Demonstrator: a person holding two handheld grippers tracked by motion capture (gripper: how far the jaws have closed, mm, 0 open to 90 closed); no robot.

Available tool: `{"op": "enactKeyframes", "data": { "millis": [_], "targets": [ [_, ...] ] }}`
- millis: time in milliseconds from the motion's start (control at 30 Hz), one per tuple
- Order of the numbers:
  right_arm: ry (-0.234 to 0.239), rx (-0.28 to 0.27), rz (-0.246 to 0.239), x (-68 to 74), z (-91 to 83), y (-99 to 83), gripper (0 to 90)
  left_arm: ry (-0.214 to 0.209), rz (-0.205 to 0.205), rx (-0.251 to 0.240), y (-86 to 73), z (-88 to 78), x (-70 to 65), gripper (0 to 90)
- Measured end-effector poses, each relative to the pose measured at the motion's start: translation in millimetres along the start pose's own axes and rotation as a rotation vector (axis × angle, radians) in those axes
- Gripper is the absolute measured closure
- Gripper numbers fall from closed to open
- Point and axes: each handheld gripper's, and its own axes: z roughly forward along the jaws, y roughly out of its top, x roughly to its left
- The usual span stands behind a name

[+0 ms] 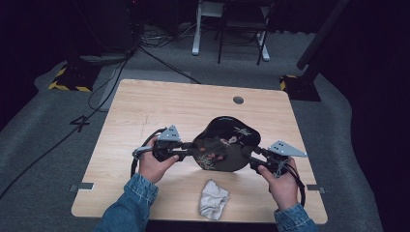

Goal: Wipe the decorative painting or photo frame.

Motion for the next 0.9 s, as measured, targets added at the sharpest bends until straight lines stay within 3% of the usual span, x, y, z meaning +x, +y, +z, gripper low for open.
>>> {"op": "enactKeyframes", "data": {
  "millis": [200,500,767,900],
  "targets": [
    [0.002,0.022,0.035,0.0,-0.2,-6.6,54.3,-0.008,-0.008,-0.003,1.7,5.7,8.7,69.1],
    [0.028,0.012,0.021,5.0,-3.7,-7.4,55.5,-0.007,-0.034,-0.018,0.3,11.0,18.3,65.1],
    [0.063,0.000,0.021,3.1,-3.3,-7.6,55.0,0.023,-0.041,-0.032,-0.4,10.6,16.2,62.4],
    [0.078,-0.015,0.016,0.9,-2.4,-6.5,52.8,0.033,-0.062,-0.075,-2.4,5.6,11.8,49.7]
  ]
}}
